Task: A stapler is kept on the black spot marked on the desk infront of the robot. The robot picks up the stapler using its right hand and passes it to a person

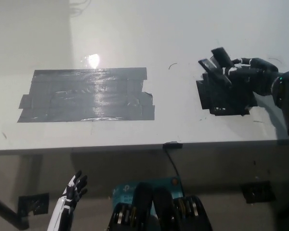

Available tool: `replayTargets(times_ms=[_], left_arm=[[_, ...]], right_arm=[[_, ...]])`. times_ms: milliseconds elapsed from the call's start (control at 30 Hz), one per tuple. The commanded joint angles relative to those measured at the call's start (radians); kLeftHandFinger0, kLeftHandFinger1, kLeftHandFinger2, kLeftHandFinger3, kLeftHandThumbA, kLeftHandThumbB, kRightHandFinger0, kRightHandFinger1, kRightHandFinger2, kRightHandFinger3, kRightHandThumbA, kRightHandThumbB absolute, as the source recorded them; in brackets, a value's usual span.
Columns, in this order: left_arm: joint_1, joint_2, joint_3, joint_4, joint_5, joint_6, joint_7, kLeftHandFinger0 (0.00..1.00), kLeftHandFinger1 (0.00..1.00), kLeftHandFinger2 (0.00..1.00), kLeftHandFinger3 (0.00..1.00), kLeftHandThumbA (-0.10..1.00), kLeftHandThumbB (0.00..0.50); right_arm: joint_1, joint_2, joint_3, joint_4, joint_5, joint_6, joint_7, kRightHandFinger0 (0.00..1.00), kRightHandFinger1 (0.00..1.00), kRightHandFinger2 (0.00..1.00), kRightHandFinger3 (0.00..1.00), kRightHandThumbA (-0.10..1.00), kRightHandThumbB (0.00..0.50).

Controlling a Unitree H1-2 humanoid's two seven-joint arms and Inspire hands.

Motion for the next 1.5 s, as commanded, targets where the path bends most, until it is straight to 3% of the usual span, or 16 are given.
replayTargets(times_ms=[0,167,200,267,433,567,700,833,933,1167,1467], left_arm=[[-0.007,0.017,-0.003,-0.016,-0.021,-0.029,-0.028,1.0,1.0,1.0,1.0,1.0,0.395],[-0.007,0.017,-0.002,-0.015,-0.007,-0.032,-0.017,1.0,1.0,0.99,1.0,1.0,0.401],[-0.006,0.016,-0.002,-0.012,-0.013,-0.035,-0.021,1.0,1.0,0.99,1.0,1.0,0.405],[-0.006,0.015,-0.002,-0.005,-0.015,-0.045,-0.022,1.0,1.0,0.98,1.0,1.0,0.406],[0.005,0.015,-0.002,-0.015,-0.019,-0.033,-0.024,1.0,1.0,0.98,0.99,1.0,0.417],[0.011,0.012,-0.004,-0.017,-0.019,-0.033,-0.024,1.0,0.98,0.97,0.99,1.0,0.414],[0.013,0.012,-0.004,-0.011,-0.018,-0.051,-0.022,0.99,0.97,0.96,0.98,1.0,0.423],[0.005,0.009,-0.002,-0.012,-0.013,-0.038,-0.016,0.96,0.94,0.94,0.97,1.0,0.433],[0.0,0.008,-0.001,-0.013,-0.013,-0.036,-0.015,0.95,0.94,0.93,0.95,1.0,0.439],[0.0,0.014,-0.004,-0.018,-0.01,-0.043,-0.02,0.93,0.94,0.95,0.98,1.0,0.414],[-0.002,0.016,-0.01,-0.011,0.003,-0.05,-0.018,0.91,0.93,0.94,0.95,1.0,0.425]], right_arm=[[-0.121,-0.037,-0.1,0.055,0.202,0.02,0.125,0.0,0.0,0.0,0.03,0.94,0.0],[-0.144,-0.029,-0.145,0.053,0.284,0.02,0.142,0.0,0.0,0.0,0.04,0.92,0.001],[-0.145,-0.023,-0.146,0.031,0.305,0.02,0.137,0.0,0.0,0.0,0.03,0.89,0.037],[-0.143,-0.012,-0.14,-0.007,0.348,0.02,0.133,0.0,0.0,0.0,0.0,0.91,0.052],[-0.109,0.029,-0.072,-0.144,0.464,0.02,0.1,0.0,0.0,0.0,0.0,0.98,0.004],[-0.072,0.052,-0.021,-0.223,0.59,0.02,0.057,0.0,0.0,0.0,0.0,0.99,0.021],[-0.037,0.084,0.025,-0.29,0.673,0.02,-0.009,0.0,0.0,0.0,0.0,1.0,0.0],[-0.039,0.098,0.056,-0.306,0.707,0.02,-0.068,0.0,0.0,0.0,0.0,1.0,0.019],[-0.057,0.1,0.079,-0.292,0.708,0.02,-0.082,0.0,0.0,0.0,0.0,1.0,0.002],[-0.115,0.1,0.12,-0.215,0.716,0.02,-0.12,0.0,0.0,0.0,0.0,1.0,0.014],[-0.163,0.108,0.139,-0.206,0.635,0.02,-0.226,0.0,0.0,0.0,0.0,0.94,0.042]])
